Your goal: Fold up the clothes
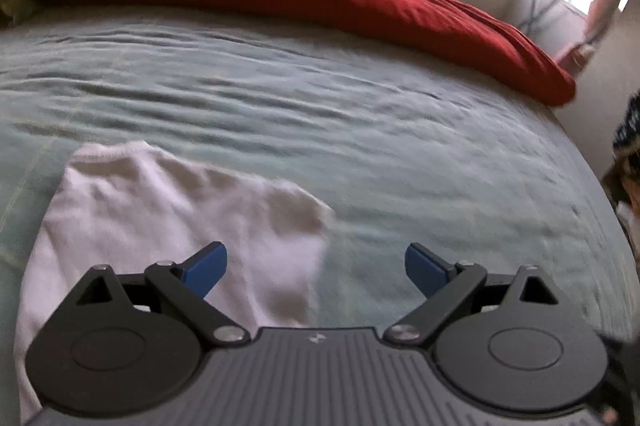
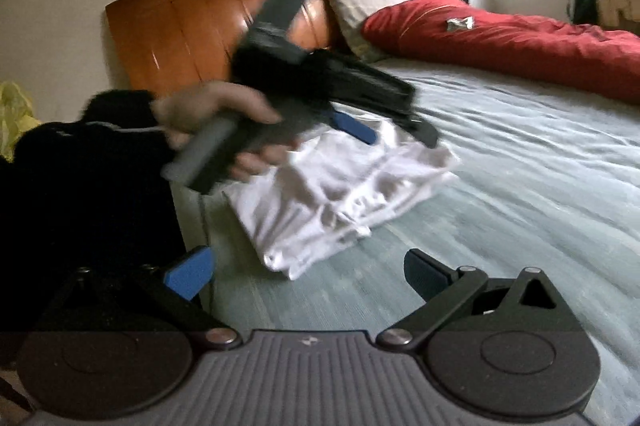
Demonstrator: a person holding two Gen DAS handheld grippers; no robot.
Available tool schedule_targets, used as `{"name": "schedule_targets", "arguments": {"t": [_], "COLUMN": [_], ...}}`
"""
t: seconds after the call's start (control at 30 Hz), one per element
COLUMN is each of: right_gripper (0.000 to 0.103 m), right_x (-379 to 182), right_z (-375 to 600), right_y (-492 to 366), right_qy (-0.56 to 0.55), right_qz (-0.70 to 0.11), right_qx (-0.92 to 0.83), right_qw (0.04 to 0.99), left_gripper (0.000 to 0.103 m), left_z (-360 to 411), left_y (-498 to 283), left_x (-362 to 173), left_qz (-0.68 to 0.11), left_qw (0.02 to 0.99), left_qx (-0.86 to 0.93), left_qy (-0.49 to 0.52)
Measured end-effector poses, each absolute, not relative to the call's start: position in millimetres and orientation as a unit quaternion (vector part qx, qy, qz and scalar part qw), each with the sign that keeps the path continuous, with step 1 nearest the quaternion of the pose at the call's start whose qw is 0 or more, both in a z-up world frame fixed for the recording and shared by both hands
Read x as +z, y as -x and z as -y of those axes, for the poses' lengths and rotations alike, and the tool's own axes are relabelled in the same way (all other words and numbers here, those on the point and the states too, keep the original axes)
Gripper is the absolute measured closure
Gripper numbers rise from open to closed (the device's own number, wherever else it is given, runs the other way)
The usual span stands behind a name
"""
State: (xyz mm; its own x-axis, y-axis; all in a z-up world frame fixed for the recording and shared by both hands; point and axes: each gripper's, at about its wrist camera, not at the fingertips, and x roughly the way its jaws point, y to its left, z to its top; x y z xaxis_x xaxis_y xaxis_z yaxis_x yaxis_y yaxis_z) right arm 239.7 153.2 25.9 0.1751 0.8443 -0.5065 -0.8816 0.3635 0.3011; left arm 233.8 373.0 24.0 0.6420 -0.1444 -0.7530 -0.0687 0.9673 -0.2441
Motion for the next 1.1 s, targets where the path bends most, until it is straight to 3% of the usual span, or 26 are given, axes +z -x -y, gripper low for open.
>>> {"name": "schedule_targets", "arguments": {"t": [0.17,0.27,0.5,0.8,0.97,1.1], "right_gripper": [0.0,0.0,0.0,0.0,0.0,0.0], "right_x": [28,33,47,45,46,42], "right_z": [-123,-112,-81,-66,-57,-57], "right_y": [-227,-220,-206,-198,-197,-198], "right_qy": [0.005,-0.001,0.002,-0.011,-0.006,-0.007], "right_qz": [-0.322,-0.324,-0.297,-0.314,-0.31,-0.317], "right_qx": [0.544,0.537,0.519,0.505,0.492,0.487], "right_qw": [0.775,0.779,0.802,0.804,0.813,0.814], "left_gripper": [0.007,0.008,0.007,0.007,0.007,0.007], "left_z": [-345,-350,-347,-327,-360,-409], "left_y": [-200,-190,-148,-127,-112,-111], "left_x": [7,-16,9,-13,13,2], "left_qz": [-0.434,-0.439,-0.387,-0.401,-0.346,-0.346], "left_qw": [0.894,0.881,0.898,0.896,0.92,0.903], "left_qx": [0.004,0.006,0.013,0.04,0.108,0.169], "left_qy": [0.116,0.179,0.209,0.187,0.152,0.191]}}
